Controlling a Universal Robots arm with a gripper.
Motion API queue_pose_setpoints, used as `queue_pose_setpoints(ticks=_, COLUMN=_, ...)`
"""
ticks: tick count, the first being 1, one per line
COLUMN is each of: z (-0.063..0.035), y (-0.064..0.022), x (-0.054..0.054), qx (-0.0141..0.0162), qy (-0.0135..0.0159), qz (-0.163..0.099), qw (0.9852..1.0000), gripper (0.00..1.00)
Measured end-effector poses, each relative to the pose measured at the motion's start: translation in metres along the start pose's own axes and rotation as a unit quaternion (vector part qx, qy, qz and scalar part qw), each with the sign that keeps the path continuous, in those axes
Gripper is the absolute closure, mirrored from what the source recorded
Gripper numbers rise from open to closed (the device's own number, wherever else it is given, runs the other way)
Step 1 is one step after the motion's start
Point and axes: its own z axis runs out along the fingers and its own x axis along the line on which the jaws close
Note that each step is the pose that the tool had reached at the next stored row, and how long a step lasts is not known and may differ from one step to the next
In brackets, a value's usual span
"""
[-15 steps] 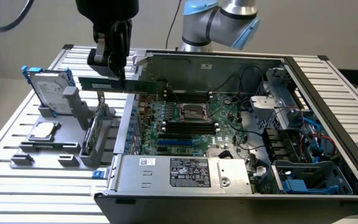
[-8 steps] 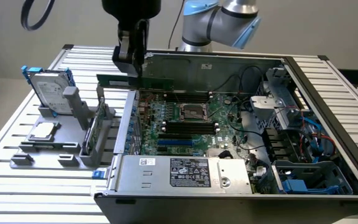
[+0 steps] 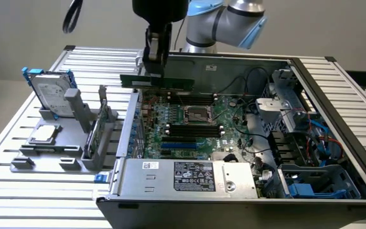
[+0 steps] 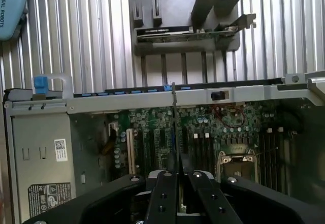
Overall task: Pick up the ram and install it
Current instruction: 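Pick up the ram and move it above insertion slot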
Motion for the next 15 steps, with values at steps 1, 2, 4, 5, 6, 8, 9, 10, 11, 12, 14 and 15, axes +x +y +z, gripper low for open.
queue_pose_setpoints(ticks=1, z=0.0017, y=-0.0040, x=-0.003, qx=0.0000, qy=0.0000, qz=0.000, qw=1.0000, gripper=0.86)
queue_pose_setpoints(ticks=2, z=0.0033, y=-0.0076, x=-0.006, qx=0.0000, qy=0.0000, qz=0.000, qw=1.0000, gripper=0.86)
queue_pose_setpoints(ticks=4, z=0.0064, y=-0.0150, x=-0.011, qx=0.0000, qy=0.0000, qz=0.000, qw=1.0000, gripper=0.86)
queue_pose_setpoints(ticks=5, z=0.0079, y=-0.0187, x=-0.014, qx=0.0000, qy=0.0000, qz=0.000, qw=1.0000, gripper=0.86)
queue_pose_setpoints(ticks=6, z=0.0095, y=-0.0225, x=-0.016, qx=0.0000, qy=0.0000, qz=0.000, qw=1.0000, gripper=0.86)
queue_pose_setpoints(ticks=8, z=0.0126, y=-0.0306, x=-0.021, qx=0.0000, qy=0.0000, qz=0.000, qw=1.0000, gripper=0.86)
queue_pose_setpoints(ticks=9, z=0.0142, y=-0.0353, x=-0.024, qx=0.0000, qy=0.0000, qz=0.000, qw=1.0000, gripper=0.86)
queue_pose_setpoints(ticks=10, z=0.0158, y=-0.0397, x=-0.026, qx=0.0000, qy=0.0000, qz=0.000, qw=1.0000, gripper=0.86)
queue_pose_setpoints(ticks=11, z=0.0173, y=-0.0440, x=-0.028, qx=0.0000, qy=0.0000, qz=0.000, qw=1.0000, gripper=0.86)
queue_pose_setpoints(ticks=12, z=0.0188, y=-0.0483, x=-0.030, qx=0.0000, qy=0.0000, qz=0.000, qw=1.0000, gripper=0.86)
queue_pose_setpoints(ticks=14, z=0.0219, y=-0.0559, x=-0.034, qx=0.0000, qy=0.0000, qz=0.000, qw=1.0000, gripper=0.86)
queue_pose_setpoints(ticks=15, z=0.0235, y=-0.0593, x=-0.035, qx=0.0000, qy=0.0000, qz=0.000, qw=1.0000, gripper=0.86)
